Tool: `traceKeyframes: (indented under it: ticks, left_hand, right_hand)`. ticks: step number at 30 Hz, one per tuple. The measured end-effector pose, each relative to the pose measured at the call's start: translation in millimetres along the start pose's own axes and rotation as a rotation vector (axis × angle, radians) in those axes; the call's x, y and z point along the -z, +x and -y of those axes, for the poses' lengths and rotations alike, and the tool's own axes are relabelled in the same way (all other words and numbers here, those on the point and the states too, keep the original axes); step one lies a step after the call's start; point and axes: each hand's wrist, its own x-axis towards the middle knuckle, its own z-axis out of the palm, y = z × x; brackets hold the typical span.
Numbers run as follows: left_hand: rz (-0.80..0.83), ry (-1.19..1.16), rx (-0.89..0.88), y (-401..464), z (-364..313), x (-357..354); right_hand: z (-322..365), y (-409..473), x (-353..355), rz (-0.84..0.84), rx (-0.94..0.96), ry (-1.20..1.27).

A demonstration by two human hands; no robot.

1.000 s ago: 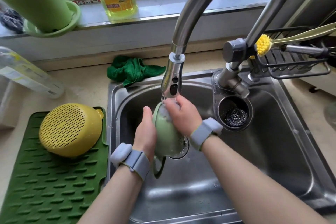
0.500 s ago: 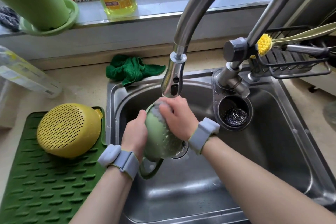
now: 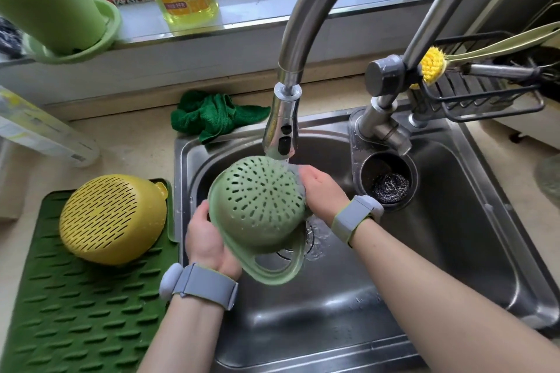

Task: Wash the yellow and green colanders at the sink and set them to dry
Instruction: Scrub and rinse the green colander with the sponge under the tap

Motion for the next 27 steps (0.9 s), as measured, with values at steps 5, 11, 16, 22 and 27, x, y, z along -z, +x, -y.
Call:
traceKeyframes:
  ticks: [5,11,16,22,27]
  left_hand:
    - [-0.060,-0.149,-0.057,5,-5,-5]
    - [-0.388,-0.179,-0.176,26,0,-8]
    - [-0.465,-0.208,-0.168,24,7,-23]
    - [-0.534,-0.171,-0.194,18,12,-38]
    - [-0.530,-0.101,-0.179,11,21,-46]
  right_hand:
    - [-33,-24,-7,-0.006,0.185,-0.395]
    - [-32,-58,-22,0.091,0.236,-0.832]
    - [-23,-55,-8,0.096,0.248,-0.901]
    - [-7,-69,-12,0.174,0.211,-0.912]
    - [-7,-72,-30,0.167,0.430,-0.617]
